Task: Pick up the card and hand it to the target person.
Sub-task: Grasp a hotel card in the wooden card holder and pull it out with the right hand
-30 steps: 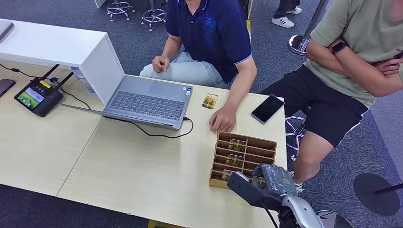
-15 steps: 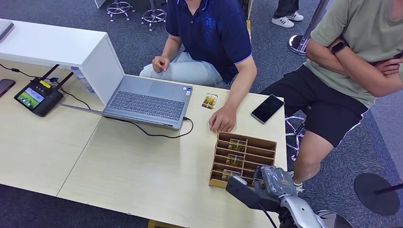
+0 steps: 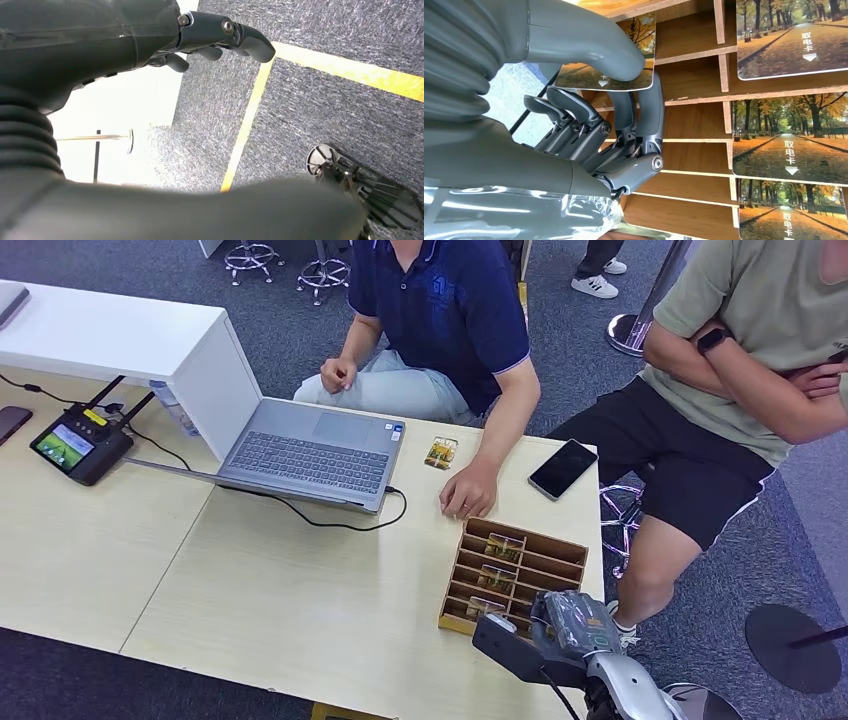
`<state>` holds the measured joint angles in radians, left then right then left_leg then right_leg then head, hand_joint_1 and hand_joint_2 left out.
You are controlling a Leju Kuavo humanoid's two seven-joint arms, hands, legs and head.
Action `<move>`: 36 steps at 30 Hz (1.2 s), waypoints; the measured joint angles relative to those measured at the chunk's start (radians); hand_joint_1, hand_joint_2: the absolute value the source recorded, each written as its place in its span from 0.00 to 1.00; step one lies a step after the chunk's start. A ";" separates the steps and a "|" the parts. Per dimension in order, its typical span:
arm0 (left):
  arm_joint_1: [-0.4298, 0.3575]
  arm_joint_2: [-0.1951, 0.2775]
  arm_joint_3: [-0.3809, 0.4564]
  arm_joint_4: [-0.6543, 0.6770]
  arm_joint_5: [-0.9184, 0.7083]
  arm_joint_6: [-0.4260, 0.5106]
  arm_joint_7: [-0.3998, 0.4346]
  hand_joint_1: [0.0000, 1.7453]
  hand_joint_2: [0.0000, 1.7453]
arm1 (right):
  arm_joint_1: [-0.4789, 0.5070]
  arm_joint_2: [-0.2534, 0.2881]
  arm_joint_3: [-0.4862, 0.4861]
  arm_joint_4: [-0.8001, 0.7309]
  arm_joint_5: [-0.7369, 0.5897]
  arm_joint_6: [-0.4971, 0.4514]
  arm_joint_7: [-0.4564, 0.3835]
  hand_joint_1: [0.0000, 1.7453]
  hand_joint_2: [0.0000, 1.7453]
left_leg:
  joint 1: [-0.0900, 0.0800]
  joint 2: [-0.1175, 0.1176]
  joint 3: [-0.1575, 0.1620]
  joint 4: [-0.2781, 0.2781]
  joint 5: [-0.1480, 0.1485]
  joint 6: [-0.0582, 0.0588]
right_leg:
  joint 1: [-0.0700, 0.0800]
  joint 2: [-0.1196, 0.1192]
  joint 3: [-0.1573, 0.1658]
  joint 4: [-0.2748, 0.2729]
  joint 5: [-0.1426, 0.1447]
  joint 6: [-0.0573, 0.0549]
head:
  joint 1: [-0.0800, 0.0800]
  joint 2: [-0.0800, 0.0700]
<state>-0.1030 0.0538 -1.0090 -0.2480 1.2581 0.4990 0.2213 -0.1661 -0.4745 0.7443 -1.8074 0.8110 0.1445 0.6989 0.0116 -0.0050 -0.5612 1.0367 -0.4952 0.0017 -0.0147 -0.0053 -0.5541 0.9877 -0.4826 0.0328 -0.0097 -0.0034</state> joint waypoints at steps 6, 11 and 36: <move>0.000 0.000 0.000 0.000 0.002 0.001 -0.002 0.00 1.00 | 0.000 0.000 0.000 0.000 0.000 0.001 0.000 1.00 1.00 | 0.000 0.000 0.000 0.000 0.000 0.000 | 0.000 0.000 0.000 0.000 0.000 0.000 | 0.000 0.000; 0.000 0.000 0.000 0.000 0.004 0.001 -0.021 0.00 1.00 | 0.000 0.000 0.000 0.000 -0.001 -0.005 0.000 1.00 1.00 | 0.000 0.000 0.000 0.000 0.000 0.000 | 0.000 0.000 0.000 0.000 0.000 0.000 | 0.000 0.000; -0.001 0.001 -0.002 0.000 -0.028 0.019 -0.071 0.00 1.00 | -0.202 0.080 0.037 -0.042 -0.144 -0.402 -0.254 1.00 1.00 | 0.000 0.000 -0.001 0.000 0.001 -0.001 | 0.000 0.000 0.000 0.001 0.000 0.000 | 0.000 0.000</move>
<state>-0.1040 0.0544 -1.0105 -0.2480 1.2297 0.5184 0.1507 -0.3678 -0.3945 0.7810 -1.8494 0.6671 -0.2579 0.4453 0.0120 -0.0049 -0.5624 1.0365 -0.4947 0.0010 -0.0145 -0.0049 -0.5542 0.9884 -0.4825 0.0328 -0.0096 -0.0034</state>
